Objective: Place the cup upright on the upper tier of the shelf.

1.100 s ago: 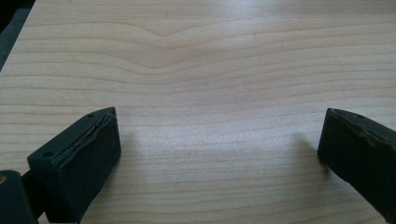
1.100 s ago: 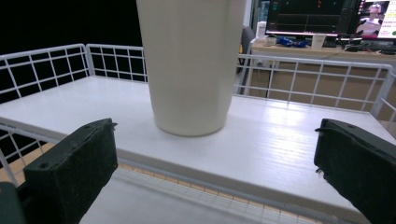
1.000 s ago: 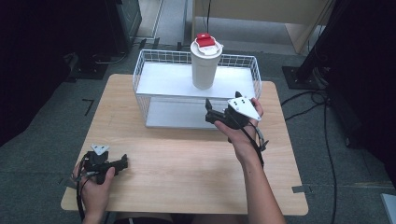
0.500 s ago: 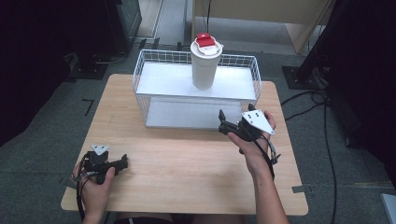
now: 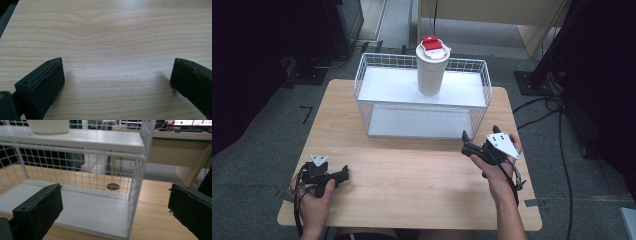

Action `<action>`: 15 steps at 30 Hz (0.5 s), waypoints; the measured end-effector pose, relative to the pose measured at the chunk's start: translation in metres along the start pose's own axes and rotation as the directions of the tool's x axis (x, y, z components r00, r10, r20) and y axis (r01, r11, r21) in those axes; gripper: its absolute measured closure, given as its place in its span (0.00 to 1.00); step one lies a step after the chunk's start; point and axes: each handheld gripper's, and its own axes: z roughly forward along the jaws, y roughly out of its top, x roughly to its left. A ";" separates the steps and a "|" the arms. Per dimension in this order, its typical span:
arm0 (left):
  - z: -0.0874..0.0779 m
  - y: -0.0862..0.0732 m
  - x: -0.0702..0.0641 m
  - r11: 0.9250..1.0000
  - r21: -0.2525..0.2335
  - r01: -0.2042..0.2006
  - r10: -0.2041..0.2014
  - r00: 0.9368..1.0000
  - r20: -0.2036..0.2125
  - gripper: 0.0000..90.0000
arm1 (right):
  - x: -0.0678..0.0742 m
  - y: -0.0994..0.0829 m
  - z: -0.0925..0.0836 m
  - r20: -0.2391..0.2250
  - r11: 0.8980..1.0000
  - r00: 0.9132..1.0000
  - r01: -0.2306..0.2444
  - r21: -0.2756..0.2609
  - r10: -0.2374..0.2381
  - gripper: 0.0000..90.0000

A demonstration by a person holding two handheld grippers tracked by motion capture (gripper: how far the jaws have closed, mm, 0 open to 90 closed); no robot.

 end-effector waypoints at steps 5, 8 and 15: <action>0.000 0.000 0.000 1.000 0.000 0.000 0.000 1.000 0.000 0.00 | -0.014 -0.018 -0.006 0.030 0.999 0.999 -0.025 0.026 0.025 0.00; 0.000 0.000 0.000 1.000 0.001 0.000 0.000 1.000 0.000 0.00 | -0.022 -0.028 -0.009 0.052 0.998 0.998 -0.038 0.046 0.036 0.00; 0.000 0.000 0.000 1.000 -0.001 0.001 -0.001 1.000 0.000 0.00 | -0.037 -0.050 -0.016 0.097 0.994 0.994 -0.059 0.091 0.051 0.00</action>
